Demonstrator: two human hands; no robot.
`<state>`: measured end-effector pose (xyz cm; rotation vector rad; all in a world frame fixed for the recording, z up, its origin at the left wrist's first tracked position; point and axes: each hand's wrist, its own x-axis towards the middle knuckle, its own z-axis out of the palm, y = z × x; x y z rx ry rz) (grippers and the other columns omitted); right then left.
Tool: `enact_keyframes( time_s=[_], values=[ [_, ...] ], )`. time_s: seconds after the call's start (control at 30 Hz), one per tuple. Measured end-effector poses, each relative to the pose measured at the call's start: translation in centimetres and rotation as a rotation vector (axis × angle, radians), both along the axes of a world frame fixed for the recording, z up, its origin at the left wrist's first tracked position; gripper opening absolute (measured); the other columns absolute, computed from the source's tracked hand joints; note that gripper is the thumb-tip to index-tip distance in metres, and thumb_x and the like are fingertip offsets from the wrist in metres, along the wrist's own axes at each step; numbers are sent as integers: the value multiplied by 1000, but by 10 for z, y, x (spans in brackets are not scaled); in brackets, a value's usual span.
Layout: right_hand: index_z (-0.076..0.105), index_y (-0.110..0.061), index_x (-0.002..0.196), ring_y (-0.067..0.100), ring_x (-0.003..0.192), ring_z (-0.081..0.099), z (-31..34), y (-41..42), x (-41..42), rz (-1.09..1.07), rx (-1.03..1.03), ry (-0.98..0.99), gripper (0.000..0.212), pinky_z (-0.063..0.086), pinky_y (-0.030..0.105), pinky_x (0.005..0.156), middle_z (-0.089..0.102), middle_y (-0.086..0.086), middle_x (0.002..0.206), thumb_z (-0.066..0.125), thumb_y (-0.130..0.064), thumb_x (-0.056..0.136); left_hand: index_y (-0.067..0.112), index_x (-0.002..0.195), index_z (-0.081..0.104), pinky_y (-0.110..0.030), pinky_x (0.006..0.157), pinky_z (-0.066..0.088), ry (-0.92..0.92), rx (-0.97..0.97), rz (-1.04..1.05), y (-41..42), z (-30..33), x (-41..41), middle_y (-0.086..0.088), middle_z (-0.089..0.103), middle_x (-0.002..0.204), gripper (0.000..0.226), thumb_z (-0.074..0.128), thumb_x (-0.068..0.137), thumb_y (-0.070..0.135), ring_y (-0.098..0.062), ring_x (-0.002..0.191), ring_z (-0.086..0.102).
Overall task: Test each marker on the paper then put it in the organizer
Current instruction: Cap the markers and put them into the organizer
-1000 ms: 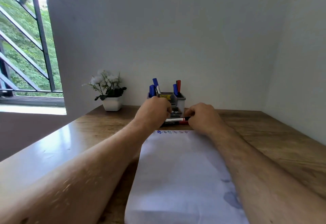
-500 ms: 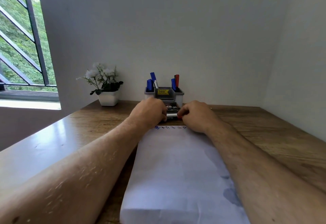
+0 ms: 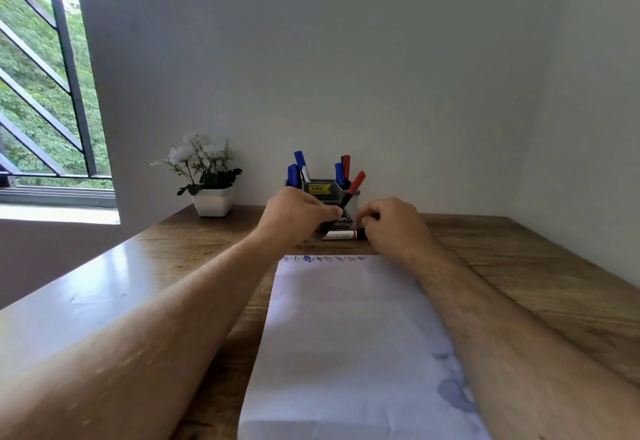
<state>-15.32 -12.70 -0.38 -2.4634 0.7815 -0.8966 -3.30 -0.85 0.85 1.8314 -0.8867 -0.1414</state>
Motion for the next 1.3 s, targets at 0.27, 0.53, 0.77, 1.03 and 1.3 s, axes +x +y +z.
enact_keyframes(
  time_s=[0.27, 0.53, 0.77, 1.03, 1.3],
  values=[
    [73, -21, 101, 14, 64, 58, 11, 15, 3, 141, 321, -360, 33, 50, 33, 64, 63, -3, 68, 48, -43, 101, 4, 95, 72, -36, 77, 62, 503, -150, -321, 1, 1, -22, -8, 76, 84, 20, 77, 83, 18, -21, 75, 74],
    [71, -18, 90, 14, 71, 67, 16, 16, 0, 139, 151, -407, 22, 56, 29, 67, 70, -2, 75, 55, -32, 98, 6, 91, 71, -25, 59, 58, 339, -253, -251, -1, -3, -18, -6, 66, 74, 27, 74, 83, 32, -10, 59, 61],
    [73, -20, 107, 2, 64, 56, 11, 13, -3, 131, -205, -245, 22, 36, 16, 53, 61, -12, 74, 57, -32, 98, 11, 100, 74, -22, 60, 58, 394, -583, -309, 4, 3, -7, -7, 74, 80, 19, 66, 91, 26, -14, 69, 69],
    [72, -20, 91, 5, 42, 45, 15, 13, -8, 160, -158, -197, 29, 34, 21, 45, 56, -7, 56, 56, -44, 97, 3, 98, 73, -22, 59, 58, 476, -581, -308, 4, 2, -5, -15, 75, 86, 28, 70, 86, 29, -16, 71, 72],
    [72, -15, 95, 5, 47, 50, 22, 21, -7, 123, -250, -132, 41, 31, 17, 47, 57, -8, 60, 51, -50, 97, 5, 94, 73, -20, 58, 57, 487, -619, -276, 5, 3, -7, -10, 76, 81, 23, 70, 87, 27, -14, 70, 73]
  ],
)
